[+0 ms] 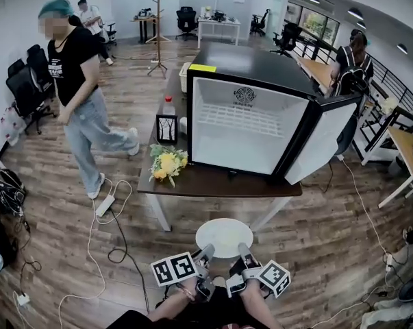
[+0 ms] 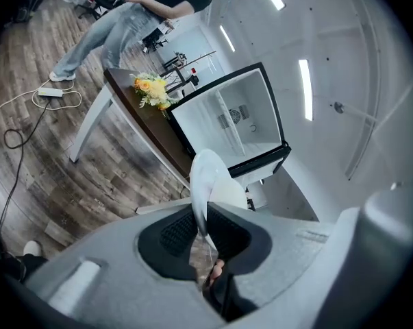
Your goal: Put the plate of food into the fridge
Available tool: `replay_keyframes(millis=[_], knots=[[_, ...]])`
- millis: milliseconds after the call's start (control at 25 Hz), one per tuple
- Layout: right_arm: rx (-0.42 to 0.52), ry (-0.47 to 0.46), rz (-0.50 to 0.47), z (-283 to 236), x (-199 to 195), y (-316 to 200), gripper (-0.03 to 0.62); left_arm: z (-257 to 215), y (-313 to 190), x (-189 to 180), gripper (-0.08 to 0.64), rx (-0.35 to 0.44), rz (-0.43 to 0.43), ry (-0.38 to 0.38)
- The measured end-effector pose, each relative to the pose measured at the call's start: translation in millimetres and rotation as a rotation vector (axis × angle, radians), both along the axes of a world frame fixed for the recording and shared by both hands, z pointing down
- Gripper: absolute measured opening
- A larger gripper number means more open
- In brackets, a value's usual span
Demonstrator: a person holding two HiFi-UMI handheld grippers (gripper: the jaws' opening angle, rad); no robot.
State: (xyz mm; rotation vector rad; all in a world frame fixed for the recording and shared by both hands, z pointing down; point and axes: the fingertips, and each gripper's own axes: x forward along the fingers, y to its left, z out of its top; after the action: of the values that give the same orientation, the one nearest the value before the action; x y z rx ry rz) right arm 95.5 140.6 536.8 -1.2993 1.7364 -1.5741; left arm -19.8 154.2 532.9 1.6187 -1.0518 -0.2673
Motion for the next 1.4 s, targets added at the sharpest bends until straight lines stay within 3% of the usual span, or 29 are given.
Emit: replay_keyframes(millis=[480, 800, 1400], knots=[[-0.004, 0.001, -0.072, 6.1, 55.4, -75.2, 0.026, 7.7, -67.8, 55.7, 0.043, -0.004, -0.067, 0.010], [-0.034, 0.004, -0.068, 11.8, 77.4, -96.1, 0.026, 12.9, -91.8, 77.2, 0.043, -0.021, -0.052, 0.013], [-0.056, 0.020, -0.051, 17.9, 49.4, -165.3, 0.026, 20.6, -165.5, 48.6, 0.043, -0.039, -0.021, 0.025]])
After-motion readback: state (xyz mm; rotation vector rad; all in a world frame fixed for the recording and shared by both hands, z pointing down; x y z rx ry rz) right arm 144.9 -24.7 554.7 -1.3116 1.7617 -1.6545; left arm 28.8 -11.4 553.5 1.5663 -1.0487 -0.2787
